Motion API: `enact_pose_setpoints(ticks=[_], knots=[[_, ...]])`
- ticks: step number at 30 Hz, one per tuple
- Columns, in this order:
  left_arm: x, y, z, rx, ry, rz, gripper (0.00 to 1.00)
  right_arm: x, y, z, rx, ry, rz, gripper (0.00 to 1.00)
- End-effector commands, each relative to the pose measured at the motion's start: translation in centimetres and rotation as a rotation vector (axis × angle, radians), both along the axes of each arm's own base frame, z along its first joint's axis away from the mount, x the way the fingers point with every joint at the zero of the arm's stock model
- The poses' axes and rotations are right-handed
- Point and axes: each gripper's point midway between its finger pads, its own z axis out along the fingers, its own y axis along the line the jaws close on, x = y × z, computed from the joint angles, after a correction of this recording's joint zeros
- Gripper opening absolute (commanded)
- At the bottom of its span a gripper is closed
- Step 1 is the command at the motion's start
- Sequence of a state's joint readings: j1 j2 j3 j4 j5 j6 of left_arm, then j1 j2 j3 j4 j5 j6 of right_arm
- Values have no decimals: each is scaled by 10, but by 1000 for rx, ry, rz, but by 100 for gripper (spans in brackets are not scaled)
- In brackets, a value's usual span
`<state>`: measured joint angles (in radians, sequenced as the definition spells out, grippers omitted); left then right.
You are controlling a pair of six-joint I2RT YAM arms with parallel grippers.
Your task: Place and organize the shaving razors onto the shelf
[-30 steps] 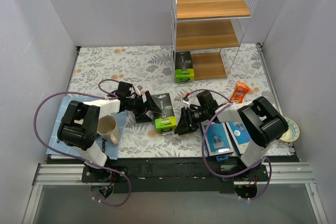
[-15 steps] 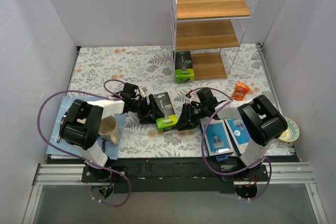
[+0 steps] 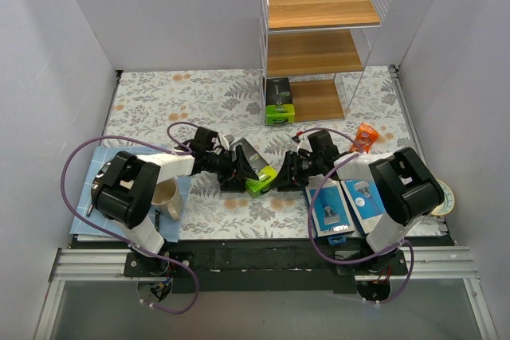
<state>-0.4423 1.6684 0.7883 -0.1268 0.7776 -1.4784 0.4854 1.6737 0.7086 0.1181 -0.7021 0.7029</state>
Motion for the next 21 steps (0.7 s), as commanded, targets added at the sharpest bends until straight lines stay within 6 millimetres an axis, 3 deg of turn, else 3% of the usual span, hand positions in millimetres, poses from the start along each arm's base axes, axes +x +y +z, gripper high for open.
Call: enact_pose_setpoints(ticks=[1, 6, 9, 10, 13, 16, 21], knots=[[7, -4, 9, -22, -45, -12, 73, 3, 4, 7, 45, -57, -1, 47], [8, -4, 7, -19, -45, -6, 76, 7, 11, 1, 80, -39, 7, 41], [8, -3, 4, -8, -35, 2, 78, 15, 19, 7, 131, -64, 10, 34], [9, -3, 4, -4, -32, 10, 80, 19, 25, 18, 178, -94, 25, 23], [11, 2, -3, 43, -7, 55, 84, 20, 30, 34, 241, -97, 48, 8], [8, 3, -6, 51, 33, 82, 85, 22, 34, 53, 285, -109, 62, 1], [13, 4, -16, 78, 67, 119, 84, 28, 38, 75, 314, -151, 80, 1]])
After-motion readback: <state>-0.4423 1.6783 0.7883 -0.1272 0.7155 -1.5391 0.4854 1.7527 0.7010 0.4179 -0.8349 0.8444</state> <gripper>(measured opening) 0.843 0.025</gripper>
